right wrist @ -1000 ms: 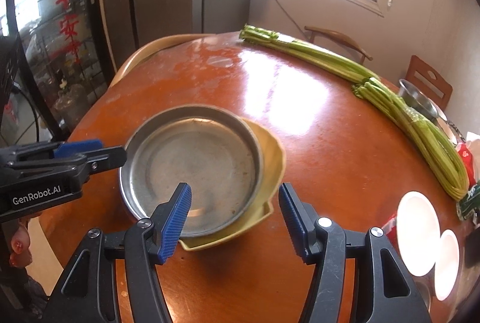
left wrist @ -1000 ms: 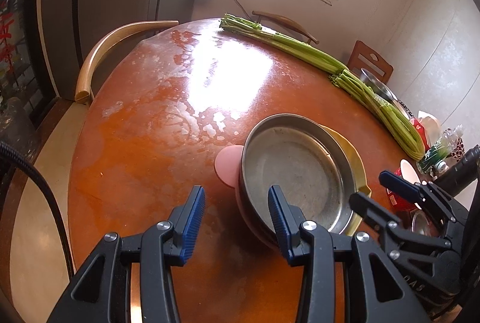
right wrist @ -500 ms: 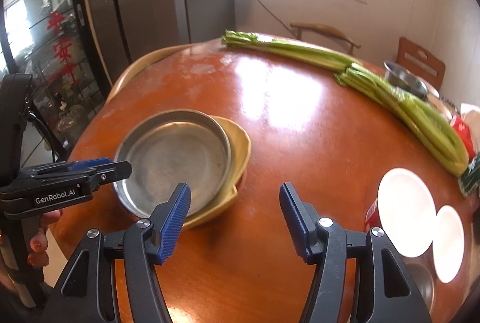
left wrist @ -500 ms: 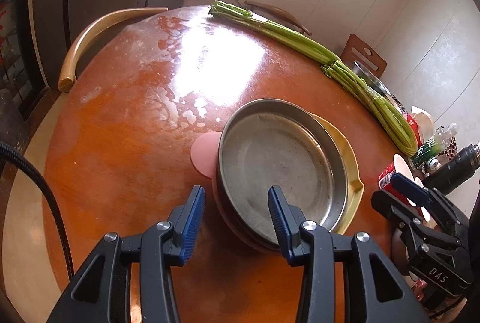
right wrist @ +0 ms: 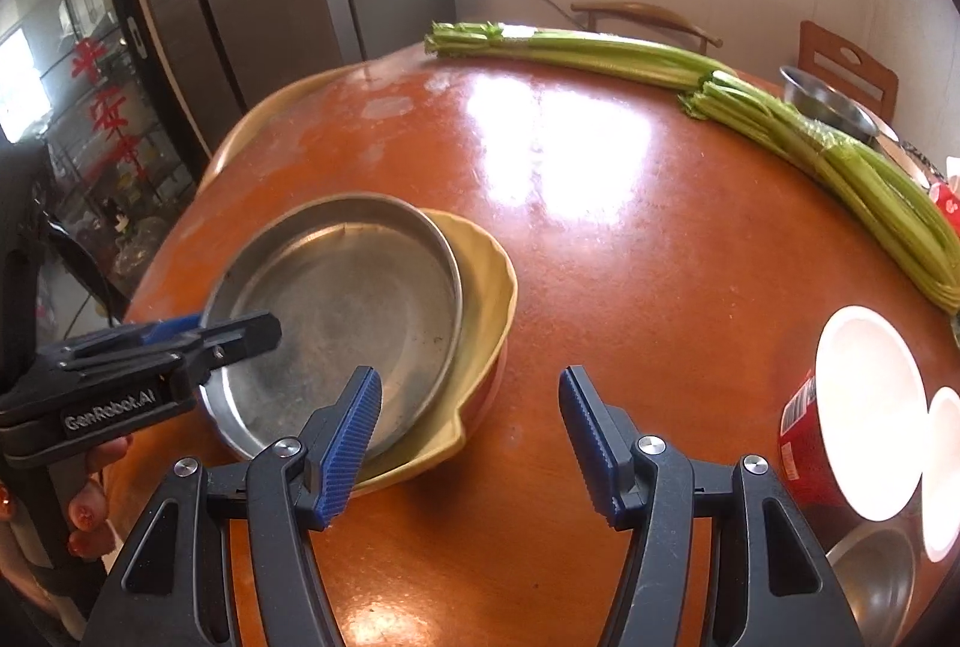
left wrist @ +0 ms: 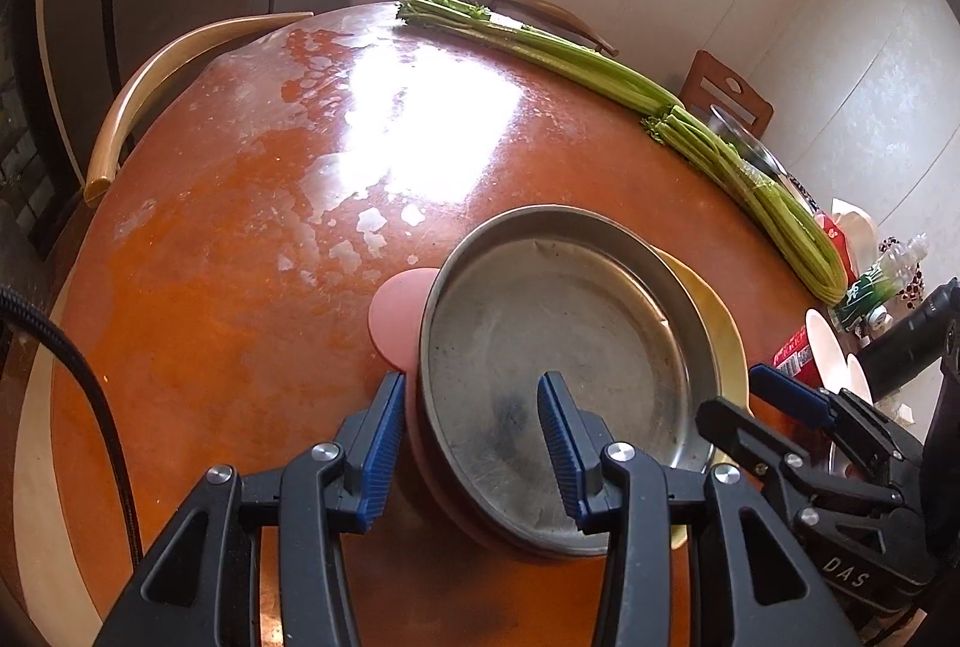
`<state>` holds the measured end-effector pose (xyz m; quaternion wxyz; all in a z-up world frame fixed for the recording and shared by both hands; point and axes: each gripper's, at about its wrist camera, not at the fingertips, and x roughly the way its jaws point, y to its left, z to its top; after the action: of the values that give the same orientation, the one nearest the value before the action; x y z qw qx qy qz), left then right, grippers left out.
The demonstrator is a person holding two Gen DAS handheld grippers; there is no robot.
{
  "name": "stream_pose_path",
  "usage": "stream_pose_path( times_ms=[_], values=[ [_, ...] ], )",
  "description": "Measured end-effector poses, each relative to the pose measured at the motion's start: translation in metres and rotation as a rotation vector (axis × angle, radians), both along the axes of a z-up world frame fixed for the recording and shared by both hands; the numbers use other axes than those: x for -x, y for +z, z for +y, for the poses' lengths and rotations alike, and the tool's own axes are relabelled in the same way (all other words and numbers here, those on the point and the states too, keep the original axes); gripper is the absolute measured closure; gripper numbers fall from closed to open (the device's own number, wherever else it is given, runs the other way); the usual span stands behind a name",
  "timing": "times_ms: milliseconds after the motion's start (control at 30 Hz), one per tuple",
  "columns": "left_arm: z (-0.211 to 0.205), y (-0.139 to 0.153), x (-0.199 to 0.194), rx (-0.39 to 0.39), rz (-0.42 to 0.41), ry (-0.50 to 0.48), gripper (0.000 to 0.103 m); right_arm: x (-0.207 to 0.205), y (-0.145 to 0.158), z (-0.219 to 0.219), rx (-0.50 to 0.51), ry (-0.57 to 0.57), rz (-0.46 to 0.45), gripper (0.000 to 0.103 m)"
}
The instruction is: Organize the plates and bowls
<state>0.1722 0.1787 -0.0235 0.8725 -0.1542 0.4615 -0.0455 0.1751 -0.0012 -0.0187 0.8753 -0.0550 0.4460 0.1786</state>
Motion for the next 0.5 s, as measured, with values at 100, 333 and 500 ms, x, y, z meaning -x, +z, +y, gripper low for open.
stream_pose_path(
  times_ms=[100, 333, 500],
  values=[
    [-0.007, -0.001, -0.005, -0.002, -0.001, -0.022, 0.058, -0.001, -0.001, -0.002, -0.003, 0.0, 0.004, 0.04],
    [-0.031, -0.001, -0.015, -0.007, -0.005, -0.077, 0.058, -0.001, -0.006, -0.012, 0.032, -0.026, 0.001, 0.04],
    [-0.046, -0.002, -0.025, -0.004, -0.006, -0.098, 0.058, -0.001, -0.008, -0.021, 0.053, -0.049, -0.003, 0.04]
  ],
)
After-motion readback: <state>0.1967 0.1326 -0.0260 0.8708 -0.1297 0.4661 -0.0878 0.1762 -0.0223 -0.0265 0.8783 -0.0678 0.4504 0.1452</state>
